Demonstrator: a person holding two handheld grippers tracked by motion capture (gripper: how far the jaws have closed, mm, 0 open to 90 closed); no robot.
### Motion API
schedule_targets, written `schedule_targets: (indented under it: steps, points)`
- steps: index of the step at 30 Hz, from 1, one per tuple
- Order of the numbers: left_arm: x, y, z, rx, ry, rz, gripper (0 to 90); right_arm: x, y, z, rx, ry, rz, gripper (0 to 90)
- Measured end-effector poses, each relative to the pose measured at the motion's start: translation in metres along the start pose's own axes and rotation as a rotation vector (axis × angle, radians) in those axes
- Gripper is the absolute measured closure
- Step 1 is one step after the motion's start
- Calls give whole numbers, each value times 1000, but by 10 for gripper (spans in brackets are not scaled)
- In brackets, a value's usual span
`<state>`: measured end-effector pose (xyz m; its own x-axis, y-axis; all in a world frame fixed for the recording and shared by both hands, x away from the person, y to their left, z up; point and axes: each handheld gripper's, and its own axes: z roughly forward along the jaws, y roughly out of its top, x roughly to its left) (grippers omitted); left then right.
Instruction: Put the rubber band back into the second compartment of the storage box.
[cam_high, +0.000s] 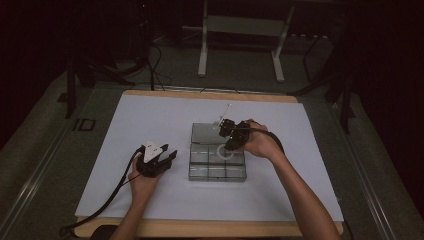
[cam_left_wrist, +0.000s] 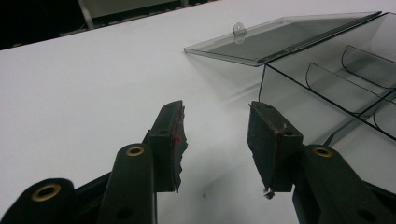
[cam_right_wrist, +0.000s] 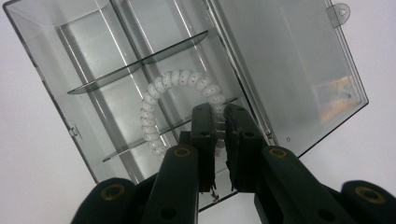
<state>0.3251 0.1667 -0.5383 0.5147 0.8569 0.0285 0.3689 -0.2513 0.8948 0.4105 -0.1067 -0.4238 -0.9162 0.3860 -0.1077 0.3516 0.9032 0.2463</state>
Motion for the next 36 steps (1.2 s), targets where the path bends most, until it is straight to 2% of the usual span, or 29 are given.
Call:
schedule_targets:
  steps: [36]
  points:
    - [0,0,0,0,0,3,565,1,22,23,56,0,-18,825]
